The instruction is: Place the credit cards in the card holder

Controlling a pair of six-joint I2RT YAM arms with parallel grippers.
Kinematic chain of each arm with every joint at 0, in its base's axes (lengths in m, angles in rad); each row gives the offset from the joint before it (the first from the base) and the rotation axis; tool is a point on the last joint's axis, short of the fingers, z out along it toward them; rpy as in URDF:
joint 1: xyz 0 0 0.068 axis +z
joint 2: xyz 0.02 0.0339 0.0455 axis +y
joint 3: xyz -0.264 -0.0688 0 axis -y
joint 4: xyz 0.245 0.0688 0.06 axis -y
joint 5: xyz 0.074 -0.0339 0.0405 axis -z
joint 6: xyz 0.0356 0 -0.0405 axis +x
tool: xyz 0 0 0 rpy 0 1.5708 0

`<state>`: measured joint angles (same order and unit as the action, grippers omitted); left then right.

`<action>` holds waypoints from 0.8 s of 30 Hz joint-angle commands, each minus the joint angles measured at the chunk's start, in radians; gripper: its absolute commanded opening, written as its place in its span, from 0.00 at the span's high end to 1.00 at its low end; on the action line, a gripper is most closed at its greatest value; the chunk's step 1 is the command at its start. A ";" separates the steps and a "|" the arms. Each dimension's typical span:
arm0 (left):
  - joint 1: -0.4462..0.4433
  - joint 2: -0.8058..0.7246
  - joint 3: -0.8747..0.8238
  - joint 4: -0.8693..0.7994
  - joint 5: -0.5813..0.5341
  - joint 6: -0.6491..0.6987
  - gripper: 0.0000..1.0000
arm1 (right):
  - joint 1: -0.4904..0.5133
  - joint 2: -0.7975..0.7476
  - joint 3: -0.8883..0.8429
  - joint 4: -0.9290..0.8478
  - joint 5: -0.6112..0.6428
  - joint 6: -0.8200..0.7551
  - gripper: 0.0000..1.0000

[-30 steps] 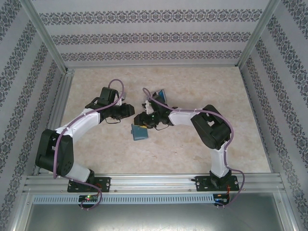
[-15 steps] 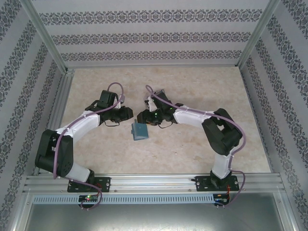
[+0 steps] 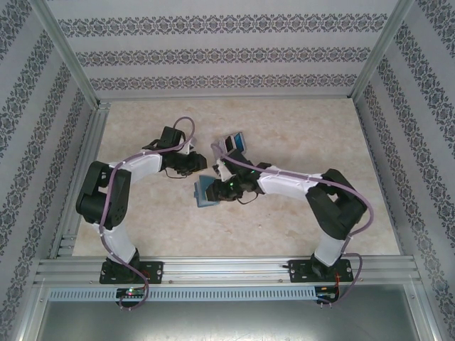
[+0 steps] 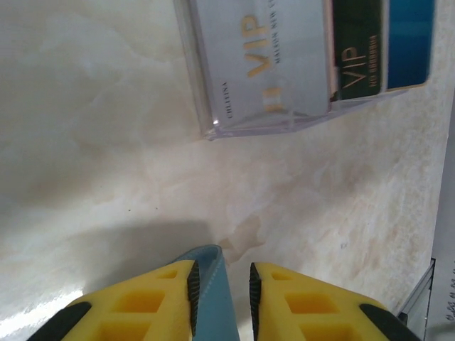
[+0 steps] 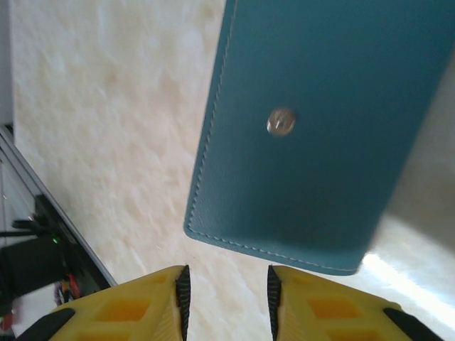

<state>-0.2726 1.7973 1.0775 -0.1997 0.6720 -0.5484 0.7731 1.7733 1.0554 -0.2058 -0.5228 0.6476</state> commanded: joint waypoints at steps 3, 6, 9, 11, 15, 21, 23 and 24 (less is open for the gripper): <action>0.012 -0.004 -0.028 0.034 0.035 0.004 0.73 | 0.004 0.087 0.021 0.037 0.012 0.023 0.64; 0.011 -0.017 -0.074 0.031 0.032 0.008 0.73 | -0.017 0.123 0.062 0.022 0.079 0.012 0.64; 0.011 -0.041 -0.129 0.028 0.013 0.013 0.73 | -0.049 0.144 0.099 0.020 0.130 0.004 0.65; 0.011 -0.062 -0.164 0.033 0.003 0.008 0.73 | -0.074 0.146 0.115 0.016 0.156 -0.003 0.65; 0.010 -0.114 -0.235 0.048 -0.012 -0.015 0.73 | -0.123 0.160 0.159 0.002 0.164 -0.033 0.65; -0.025 -0.215 -0.398 0.160 -0.009 -0.146 0.74 | -0.138 0.253 0.278 -0.013 0.134 -0.077 0.65; -0.061 -0.248 -0.432 0.178 -0.022 -0.181 0.74 | -0.132 0.280 0.315 -0.016 0.117 -0.085 0.65; -0.080 -0.265 -0.444 0.180 -0.032 -0.195 0.74 | -0.129 0.287 0.331 -0.025 0.117 -0.093 0.65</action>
<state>-0.3012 1.5745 0.6724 -0.0608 0.6434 -0.6643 0.6289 2.0251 1.3407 -0.2306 -0.3912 0.5957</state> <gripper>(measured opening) 0.258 0.353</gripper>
